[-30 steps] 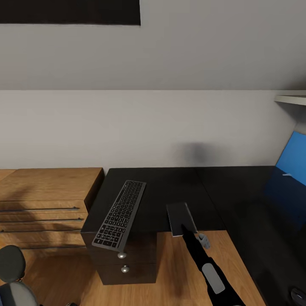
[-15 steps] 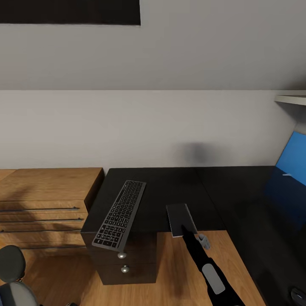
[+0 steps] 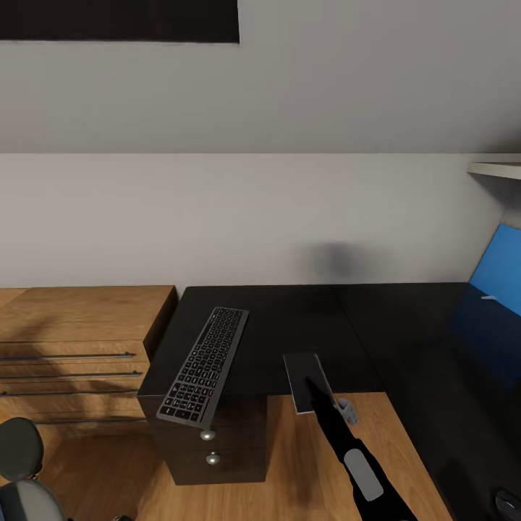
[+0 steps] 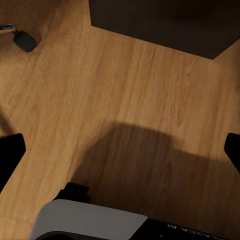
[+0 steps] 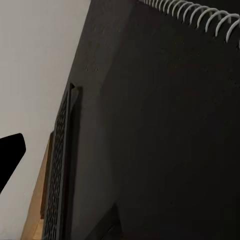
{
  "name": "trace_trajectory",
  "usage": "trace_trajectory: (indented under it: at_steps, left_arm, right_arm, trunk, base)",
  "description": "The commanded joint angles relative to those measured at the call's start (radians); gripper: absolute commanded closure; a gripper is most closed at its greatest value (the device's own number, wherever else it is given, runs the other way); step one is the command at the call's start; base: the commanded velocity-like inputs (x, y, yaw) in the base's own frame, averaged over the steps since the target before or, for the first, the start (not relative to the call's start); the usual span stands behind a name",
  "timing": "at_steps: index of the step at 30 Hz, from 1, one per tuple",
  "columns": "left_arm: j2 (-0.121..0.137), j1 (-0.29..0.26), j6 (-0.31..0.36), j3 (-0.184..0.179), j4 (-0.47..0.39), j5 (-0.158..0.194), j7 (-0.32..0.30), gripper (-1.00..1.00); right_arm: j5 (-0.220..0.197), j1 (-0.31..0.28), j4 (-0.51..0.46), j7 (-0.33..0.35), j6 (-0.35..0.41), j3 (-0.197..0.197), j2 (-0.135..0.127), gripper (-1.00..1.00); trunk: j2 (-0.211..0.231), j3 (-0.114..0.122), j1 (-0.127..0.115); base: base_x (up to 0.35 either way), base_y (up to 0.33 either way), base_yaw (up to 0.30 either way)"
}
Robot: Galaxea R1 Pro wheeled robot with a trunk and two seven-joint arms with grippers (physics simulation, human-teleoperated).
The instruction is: In the bedroom, organize the workspace by keeping the computer under the desk, ensuring the monitor is on the desk, placing the keyboard on the desk next to the monitor, placing the mouse on the desk next to the keyboard, moving the folder from the swivel chair onto the desk next to the mouse, stacking the notebook on top of the folder with the pen on top of the notebook, and positioning the swivel chair next to the desk.
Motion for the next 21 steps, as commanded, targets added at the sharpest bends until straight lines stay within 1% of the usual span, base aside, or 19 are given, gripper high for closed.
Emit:
trace_trajectory:
  at_steps: [1, 21]
  left_arm:
    - [0.000, -0.001, -0.003, -0.002, 0.000, 0.001, 0.004, -1.00]
    - [0.000, -0.001, -0.003, -0.002, 0.000, 0.001, 0.003, -1.00]
  right_arm:
    - [-0.008, -0.001, 0.001, 0.006, 0.005, -0.004, 0.001, -1.00]
    - [-0.007, -0.001, 0.001, 0.006, 0.005, -0.004, -0.001, -1.00]
  trunk:
    - [-0.001, -0.001, 0.000]
    - [-0.001, -0.001, 0.000]
  base:
    - [0.000, 0.000, 0.000]
    - [-0.006, 0.000, 0.000]
